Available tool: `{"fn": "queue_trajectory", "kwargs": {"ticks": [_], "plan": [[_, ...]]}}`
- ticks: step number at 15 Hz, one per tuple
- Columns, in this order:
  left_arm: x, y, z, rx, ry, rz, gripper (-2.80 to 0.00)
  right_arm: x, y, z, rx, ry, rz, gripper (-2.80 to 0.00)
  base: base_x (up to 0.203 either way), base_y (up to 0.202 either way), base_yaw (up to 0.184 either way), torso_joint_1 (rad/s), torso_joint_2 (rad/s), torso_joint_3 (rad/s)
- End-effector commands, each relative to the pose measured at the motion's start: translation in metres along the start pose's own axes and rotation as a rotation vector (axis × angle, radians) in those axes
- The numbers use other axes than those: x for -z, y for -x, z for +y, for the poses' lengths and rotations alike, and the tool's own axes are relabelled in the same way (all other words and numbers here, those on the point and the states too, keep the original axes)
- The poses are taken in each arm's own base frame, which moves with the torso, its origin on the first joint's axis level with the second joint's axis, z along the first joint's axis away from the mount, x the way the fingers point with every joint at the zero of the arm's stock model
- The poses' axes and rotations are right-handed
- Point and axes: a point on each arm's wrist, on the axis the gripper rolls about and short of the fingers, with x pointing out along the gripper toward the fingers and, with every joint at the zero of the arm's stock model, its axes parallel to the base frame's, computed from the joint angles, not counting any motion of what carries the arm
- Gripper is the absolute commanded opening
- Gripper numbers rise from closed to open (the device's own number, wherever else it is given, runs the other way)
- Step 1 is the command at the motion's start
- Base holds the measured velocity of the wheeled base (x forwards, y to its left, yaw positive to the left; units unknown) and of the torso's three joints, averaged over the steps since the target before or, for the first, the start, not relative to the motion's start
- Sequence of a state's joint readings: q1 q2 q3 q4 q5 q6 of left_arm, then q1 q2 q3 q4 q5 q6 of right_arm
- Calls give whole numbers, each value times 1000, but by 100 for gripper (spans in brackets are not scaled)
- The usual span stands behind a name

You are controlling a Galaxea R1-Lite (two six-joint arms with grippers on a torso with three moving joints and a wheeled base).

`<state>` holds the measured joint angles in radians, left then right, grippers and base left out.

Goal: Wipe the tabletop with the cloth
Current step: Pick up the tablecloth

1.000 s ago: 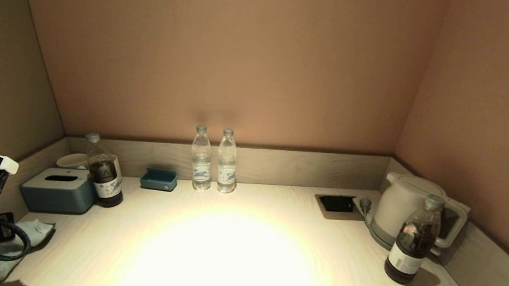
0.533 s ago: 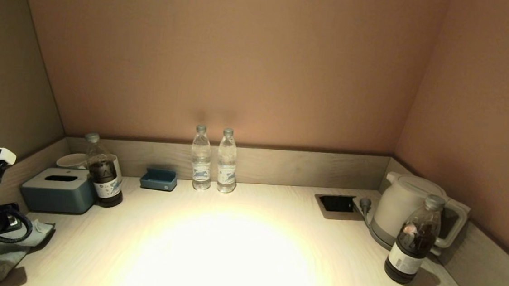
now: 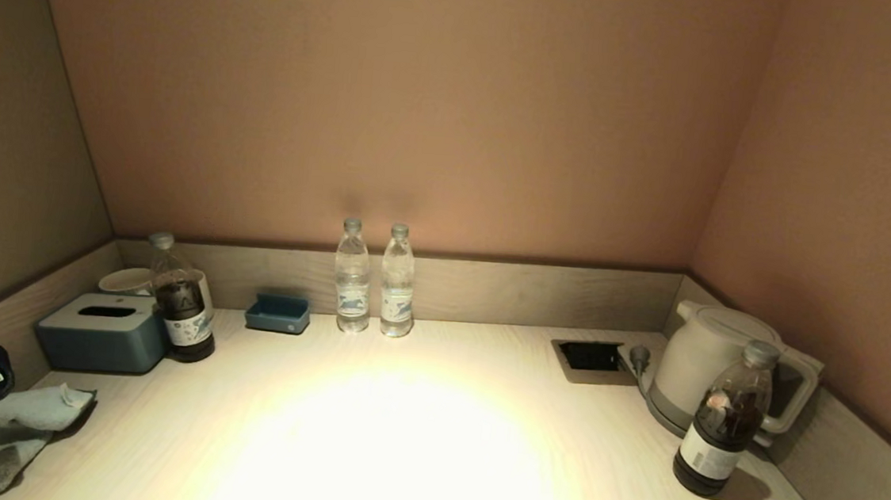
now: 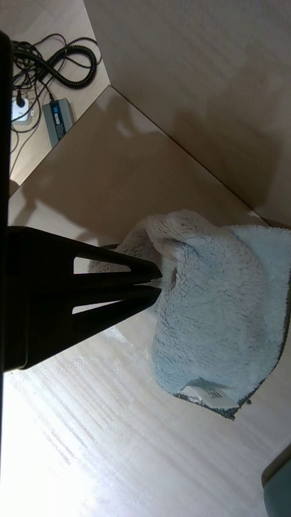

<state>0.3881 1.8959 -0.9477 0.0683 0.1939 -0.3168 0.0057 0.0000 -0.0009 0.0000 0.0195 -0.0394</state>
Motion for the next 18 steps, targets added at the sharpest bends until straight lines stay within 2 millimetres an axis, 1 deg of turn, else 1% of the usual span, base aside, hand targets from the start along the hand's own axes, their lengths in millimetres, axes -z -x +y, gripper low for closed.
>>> {"fn": "queue_trajectory", "kwargs": {"ticks": [1, 4, 5, 7, 12, 16, 17, 18], "plan": [[-1, -2, 1, 1, 1, 2, -280, 0, 0, 0, -1, 1, 1, -280, 0, 0, 0, 0, 0, 0], [-2, -7, -1, 47, 0, 17, -280, 0, 0, 0, -1, 1, -1, -280, 0, 0, 0, 0, 0, 0], [-3, -7, -2, 68, -11, 21, 0, 0, 0, 0, -1, 1, -1, -280, 0, 0, 0, 0, 0, 0], [-3, -7, -3, 75, -33, 21, 0, 0, 0, 0, -1, 1, 1, -280, 0, 0, 0, 0, 0, 0], [-7, -15, -6, 72, -63, 23, 0, 0, 0, 0, -1, 2, 1, -280, 0, 0, 0, 0, 0, 0], [-5, -38, -10, 59, -69, 67, 0, 0, 0, 0, -1, 1, 1, -280, 0, 0, 0, 0, 0, 0], [-5, -39, -10, 58, -69, 69, 0, 0, 0, 0, -1, 1, -1, -280, 0, 0, 0, 0, 0, 0], [-3, -45, -11, 54, -71, 85, 0, 0, 0, 0, -1, 1, -1, -280, 0, 0, 0, 0, 0, 0]]}}
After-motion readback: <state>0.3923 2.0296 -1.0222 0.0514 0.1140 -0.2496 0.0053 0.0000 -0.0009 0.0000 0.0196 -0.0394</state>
